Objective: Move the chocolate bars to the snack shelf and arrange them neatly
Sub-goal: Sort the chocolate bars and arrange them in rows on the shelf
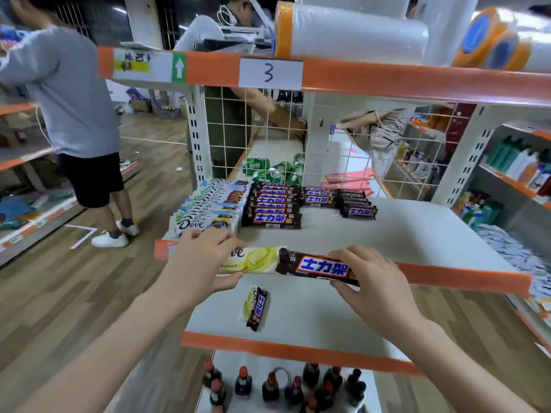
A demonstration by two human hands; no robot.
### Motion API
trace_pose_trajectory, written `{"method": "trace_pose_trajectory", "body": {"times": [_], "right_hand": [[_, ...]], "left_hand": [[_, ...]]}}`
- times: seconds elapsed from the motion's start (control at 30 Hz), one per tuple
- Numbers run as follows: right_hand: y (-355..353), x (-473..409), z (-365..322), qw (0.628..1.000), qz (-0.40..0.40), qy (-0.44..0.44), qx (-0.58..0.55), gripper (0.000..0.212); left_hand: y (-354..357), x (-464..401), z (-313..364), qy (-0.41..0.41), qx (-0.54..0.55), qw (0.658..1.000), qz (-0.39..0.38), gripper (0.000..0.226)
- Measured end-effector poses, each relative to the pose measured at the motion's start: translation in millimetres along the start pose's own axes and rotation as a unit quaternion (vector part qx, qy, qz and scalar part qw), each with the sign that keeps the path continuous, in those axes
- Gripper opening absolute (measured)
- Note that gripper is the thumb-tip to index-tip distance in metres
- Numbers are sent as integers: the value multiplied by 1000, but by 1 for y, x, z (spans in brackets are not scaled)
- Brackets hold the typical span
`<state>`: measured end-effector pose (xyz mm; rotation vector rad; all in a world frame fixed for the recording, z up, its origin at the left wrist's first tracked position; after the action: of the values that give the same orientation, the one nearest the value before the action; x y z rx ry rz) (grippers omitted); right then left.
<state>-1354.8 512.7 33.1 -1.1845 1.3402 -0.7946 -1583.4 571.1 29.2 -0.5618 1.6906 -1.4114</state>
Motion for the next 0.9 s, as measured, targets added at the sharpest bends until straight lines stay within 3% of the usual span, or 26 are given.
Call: {"method": "trace_pose_trajectory", "body": {"times": [0.33,0.63,0.9], "right_hand": [[19,-77,-9,1000,3,-11,-13,37],[62,-136,-19,998,-43,-19,-31,37],[85,-162,-33,996,-46,-23,-76,36]], "left_hand": [[12,-36,-65,-43,20,998,-31,51],[27,-48,-119,-43,13,999,2,42],[41,-56,-141,-50,15,998,-20,45]]}}
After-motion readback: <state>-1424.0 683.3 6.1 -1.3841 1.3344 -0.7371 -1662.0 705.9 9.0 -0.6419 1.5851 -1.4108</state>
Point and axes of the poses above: each hand's wrist, its own x-axis away from the middle knuckle, its own y-axis out of the palm, z = x × y, the point moved 7 cm from there along -x, towards the middle knuckle, and after that the axes turned 5 degrees about -z, right-handed, at the moved point
